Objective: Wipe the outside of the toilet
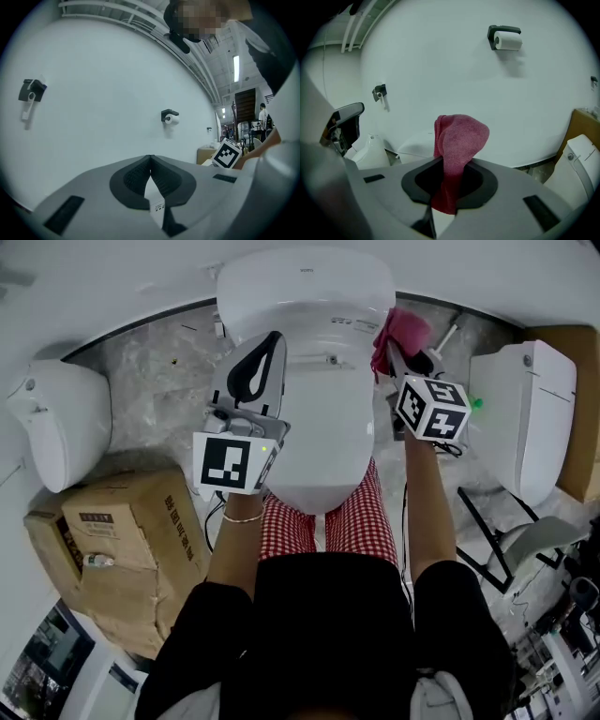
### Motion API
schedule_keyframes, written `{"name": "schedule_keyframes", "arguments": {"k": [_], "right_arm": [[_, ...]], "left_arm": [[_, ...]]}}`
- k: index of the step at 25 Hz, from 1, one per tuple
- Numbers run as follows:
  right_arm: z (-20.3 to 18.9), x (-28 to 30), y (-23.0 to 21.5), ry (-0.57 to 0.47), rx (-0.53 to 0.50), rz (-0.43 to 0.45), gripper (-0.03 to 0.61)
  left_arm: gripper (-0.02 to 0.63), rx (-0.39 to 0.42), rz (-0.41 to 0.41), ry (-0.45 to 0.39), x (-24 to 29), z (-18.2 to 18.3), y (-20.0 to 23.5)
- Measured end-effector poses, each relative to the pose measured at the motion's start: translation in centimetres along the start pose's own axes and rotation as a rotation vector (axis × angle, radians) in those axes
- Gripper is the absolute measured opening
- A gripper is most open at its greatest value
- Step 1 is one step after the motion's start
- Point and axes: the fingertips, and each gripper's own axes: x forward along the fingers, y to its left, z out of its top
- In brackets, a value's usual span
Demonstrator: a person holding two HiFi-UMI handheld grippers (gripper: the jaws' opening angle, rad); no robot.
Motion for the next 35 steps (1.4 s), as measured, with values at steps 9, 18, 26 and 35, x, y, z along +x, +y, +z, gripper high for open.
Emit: {"name": "schedule_keyframes", "arguments": {"k": [9, 18, 26, 35], "right_arm": [[1.7, -4.2, 4.3, -0.061, -0.025, -0.028, 0.086], [5.3, -9.2, 8.7, -0.164, -0.032, -0.042, 0.086], [8.4, -14.8, 11.2, -0.245, -0.044, -0.003, 0.086], [9.9, -20.1, 12.5, -0.338, -0.084, 0.122, 0.086]], "left_arm": [[0.003, 0.022, -0.061, -0.039, -2.9, 3.0, 0.2], [0.004, 0.034, -0.124, -0.078, -4.9, 6.5, -0.3], [0.005, 0.042, -0.171, -0.074, -5.8, 9.6, -3.2], [0.003, 0.029, -0.225, -0.060, -7.2, 11.4, -8.8]]}}
